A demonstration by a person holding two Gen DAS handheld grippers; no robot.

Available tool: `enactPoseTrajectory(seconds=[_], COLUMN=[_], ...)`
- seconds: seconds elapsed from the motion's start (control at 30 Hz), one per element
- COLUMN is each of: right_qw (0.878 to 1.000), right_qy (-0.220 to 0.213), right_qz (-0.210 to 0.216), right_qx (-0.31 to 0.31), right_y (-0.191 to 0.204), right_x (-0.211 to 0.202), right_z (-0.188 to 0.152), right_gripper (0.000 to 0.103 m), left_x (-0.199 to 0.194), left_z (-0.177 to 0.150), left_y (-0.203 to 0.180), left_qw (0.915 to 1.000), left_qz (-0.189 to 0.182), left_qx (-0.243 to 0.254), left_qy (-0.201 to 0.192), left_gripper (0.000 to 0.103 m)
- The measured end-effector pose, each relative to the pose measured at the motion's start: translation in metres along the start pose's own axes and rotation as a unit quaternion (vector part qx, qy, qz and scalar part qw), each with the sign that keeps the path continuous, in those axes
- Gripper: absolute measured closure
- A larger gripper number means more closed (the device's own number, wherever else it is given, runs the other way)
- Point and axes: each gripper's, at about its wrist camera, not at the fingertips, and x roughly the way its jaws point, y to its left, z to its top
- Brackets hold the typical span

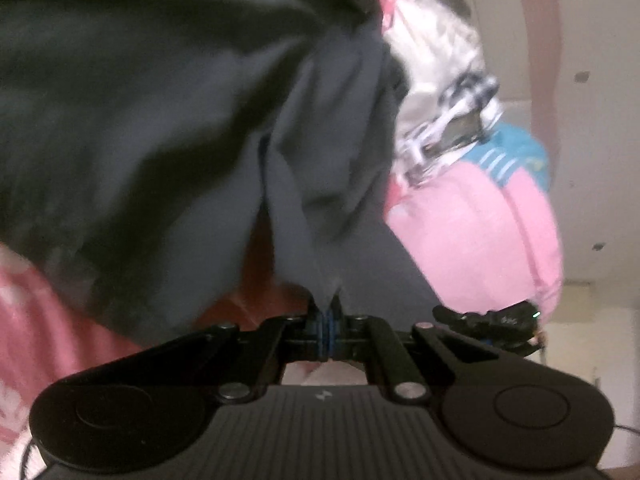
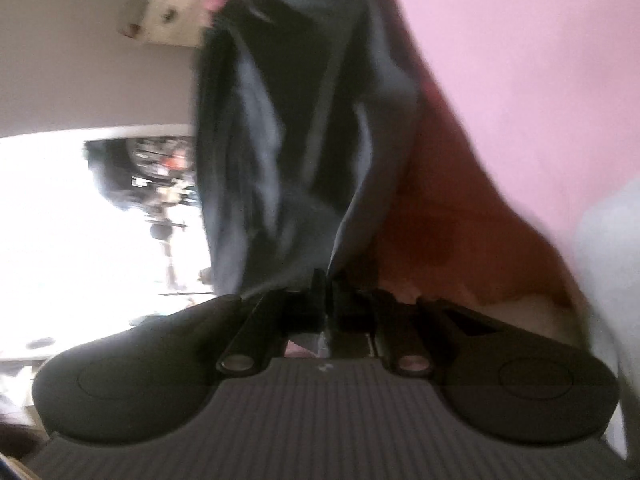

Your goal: Fold clothes

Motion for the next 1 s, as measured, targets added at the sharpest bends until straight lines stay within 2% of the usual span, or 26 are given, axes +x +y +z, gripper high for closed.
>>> enactPoseTrajectory(seconds=[0.07, 0.17, 0.2, 0.27, 0.4, 0.47, 0.53, 0.6, 0.63, 0.73, 0.83, 0.93, 1.0], right_qw=[1.000, 0.990, 0.986, 0.980, 0.973, 0.965, 0.953, 0.942, 0.939, 0.932, 0.929, 0.930, 0.929], right_qy=[0.005, 0.041, 0.055, 0.070, 0.093, 0.098, 0.103, 0.106, 0.107, 0.097, 0.066, 0.007, 0.005], right_qz=[-0.013, -0.123, -0.142, -0.163, -0.179, -0.208, -0.243, -0.271, -0.278, -0.289, -0.279, -0.230, -0.208], right_qx=[-0.003, -0.055, -0.071, -0.091, -0.114, -0.128, -0.148, -0.167, -0.174, -0.196, -0.236, -0.286, -0.306], right_y=[-0.003, -0.010, -0.011, -0.011, -0.012, -0.016, -0.020, -0.021, -0.020, -0.009, 0.013, 0.036, 0.042], right_x=[-0.002, 0.016, 0.023, 0.033, 0.044, 0.050, 0.056, 0.061, 0.061, 0.049, 0.030, 0.020, 0.032], right_z=[0.001, -0.001, -0.003, -0.005, -0.007, -0.005, -0.005, -0.007, -0.008, -0.016, -0.022, -0.019, -0.016], right_gripper=[0.102, 0.102, 0.102, 0.102, 0.101, 0.099, 0.094, 0.084, 0.083, 0.081, 0.081, 0.081, 0.081], left_x=[0.005, 0.020, 0.024, 0.028, 0.034, 0.039, 0.046, 0.051, 0.051, 0.049, 0.041, 0.037, 0.034], left_z=[-0.001, -0.005, -0.006, -0.006, -0.006, -0.008, -0.011, -0.014, -0.016, -0.022, -0.025, -0.028, -0.032], left_y=[0.002, 0.002, 0.001, -0.002, -0.009, -0.010, -0.012, -0.016, -0.017, -0.017, -0.013, -0.014, -0.016], left_qw=[0.9995, 0.9938, 0.9913, 0.9875, 0.9783, 0.9711, 0.9618, 0.9550, 0.9530, 0.9512, 0.9531, 0.9537, 0.9525], left_qz=[0.028, 0.094, 0.111, 0.133, 0.171, 0.195, 0.220, 0.231, 0.233, 0.237, 0.239, 0.244, 0.248], left_qx=[0.001, 0.024, 0.033, 0.050, 0.086, 0.105, 0.129, 0.150, 0.156, 0.160, 0.151, 0.149, 0.155], left_qy=[0.015, 0.054, 0.062, 0.068, 0.080, 0.089, 0.100, 0.110, 0.114, 0.116, 0.108, 0.094, 0.084], left_gripper=[0.100, 0.100, 0.100, 0.100, 0.100, 0.100, 0.098, 0.097, 0.093, 0.088, 0.088, 0.088, 0.088])
